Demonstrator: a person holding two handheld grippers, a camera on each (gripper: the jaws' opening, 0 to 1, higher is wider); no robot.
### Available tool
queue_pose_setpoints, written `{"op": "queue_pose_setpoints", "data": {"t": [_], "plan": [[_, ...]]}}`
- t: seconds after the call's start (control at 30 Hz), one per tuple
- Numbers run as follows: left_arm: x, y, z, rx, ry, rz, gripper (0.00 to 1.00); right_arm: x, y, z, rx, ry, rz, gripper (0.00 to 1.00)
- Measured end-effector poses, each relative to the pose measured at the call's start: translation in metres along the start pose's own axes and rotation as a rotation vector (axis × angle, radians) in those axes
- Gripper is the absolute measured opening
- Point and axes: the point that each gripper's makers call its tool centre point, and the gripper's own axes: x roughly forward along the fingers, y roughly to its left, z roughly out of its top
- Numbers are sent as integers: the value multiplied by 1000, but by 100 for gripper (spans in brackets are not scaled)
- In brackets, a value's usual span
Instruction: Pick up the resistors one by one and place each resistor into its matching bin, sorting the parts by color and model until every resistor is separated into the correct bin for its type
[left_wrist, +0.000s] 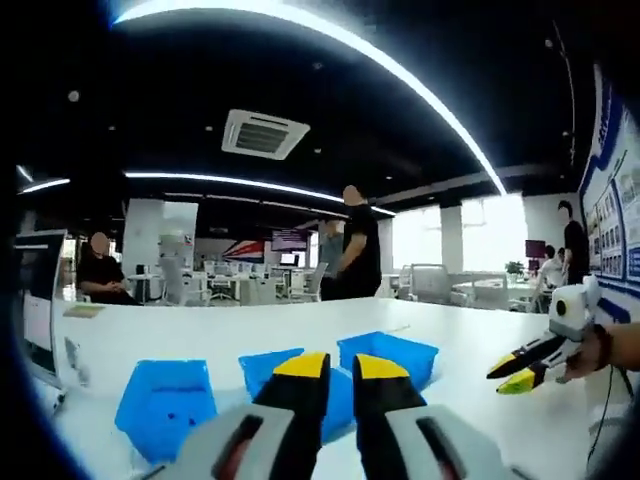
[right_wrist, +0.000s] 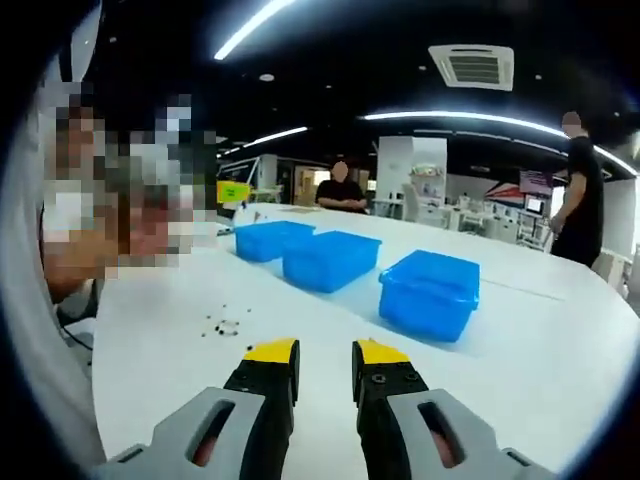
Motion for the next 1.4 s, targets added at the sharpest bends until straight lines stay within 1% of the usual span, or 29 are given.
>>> {"op": "queue_pose_setpoints", "data": {"t": [0.1,0.2,0.3,0.4,0.5,0.63,0.7,0.73,0.77,0.83,0.9,0.97,1.03,1.07,1.13,1.17,1.23,1.33,1.4], "plan": [[-15,1,-7,-4,10,21,11,0,4,2,-8,-6,8,23],[-24,3,-15,42,40,50,9,-1,4,0,-2,1,1,23],[-30,1,-19,48,47,49,9,-2,4,1,-2,1,-6,23],[-33,0,-22,42,46,48,9,-2,4,1,0,5,-11,23],[-33,0,-23,4,51,49,9,-3,6,4,-4,2,-11,23],[-32,1,-20,-7,45,51,10,-6,4,2,1,5,-20,23],[-32,2,-11,-27,33,53,11,-7,3,1,4,8,-25,23],[-31,2,-4,-15,25,53,11,-7,2,0,3,10,-26,23],[-31,6,4,15,12,63,11,-7,2,0,2,10,-27,23],[-30,12,20,46,-14,85,10,-7,1,-1,5,13,-28,23],[-31,17,37,50,-51,99,10,-5,2,-2,5,16,-25,23],[-31,21,47,55,-72,114,10,-4,4,-3,5,17,-19,23],[-33,23,57,35,-111,115,10,-3,4,-3,7,19,-19,23],[-33,22,63,3,-132,103,10,-3,4,-4,12,19,-20,23],[-35,24,70,-57,-146,102,9,-3,4,-4,15,19,-22,23],[-36,26,75,-67,-153,110,8,-3,4,-5,12,23,-22,23],[-37,29,85,-49,-155,120,8,-3,3,-6,12,28,-25,23],[-34,41,111,-24,-156,156,8,-2,2,-5,15,26,-32,23],[-34,44,134,-17,-204,163,8,-2,3,-1,9,20,-33,23]]}}
